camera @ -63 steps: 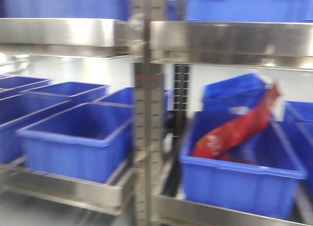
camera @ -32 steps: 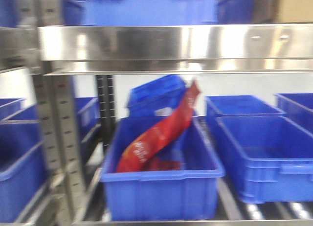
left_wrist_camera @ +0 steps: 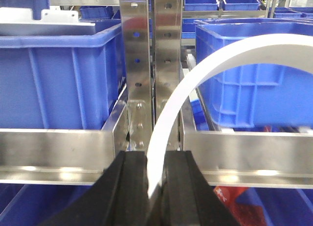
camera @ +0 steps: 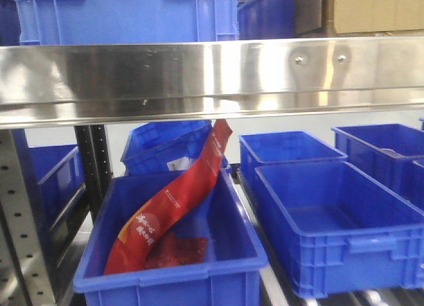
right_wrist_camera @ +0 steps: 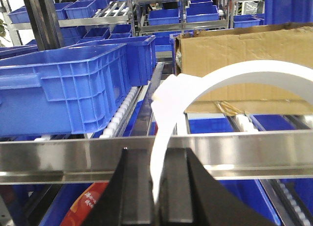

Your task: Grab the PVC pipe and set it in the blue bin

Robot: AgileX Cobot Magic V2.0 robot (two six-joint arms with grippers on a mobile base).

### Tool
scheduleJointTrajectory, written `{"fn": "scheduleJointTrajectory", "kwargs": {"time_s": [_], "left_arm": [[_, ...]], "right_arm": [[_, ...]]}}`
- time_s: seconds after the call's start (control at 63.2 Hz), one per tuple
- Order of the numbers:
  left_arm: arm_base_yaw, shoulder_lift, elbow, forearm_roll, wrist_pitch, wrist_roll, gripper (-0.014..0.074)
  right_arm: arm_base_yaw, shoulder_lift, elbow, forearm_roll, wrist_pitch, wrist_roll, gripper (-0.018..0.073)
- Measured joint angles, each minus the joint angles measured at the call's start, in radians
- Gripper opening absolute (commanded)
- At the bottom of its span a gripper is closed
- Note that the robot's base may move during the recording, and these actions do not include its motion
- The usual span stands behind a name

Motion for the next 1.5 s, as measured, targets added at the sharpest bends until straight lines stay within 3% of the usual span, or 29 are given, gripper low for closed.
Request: {"fn": "scheduleJointTrajectory", "kwargs": {"time_s": [1.504], "left_arm": [[0.0,0.0,0.0,0.0,0.0,0.0,-0.0111]], "right_arm": [[0.0,0.0,0.0,0.0,0.0,0.0,-0.0168]]}}
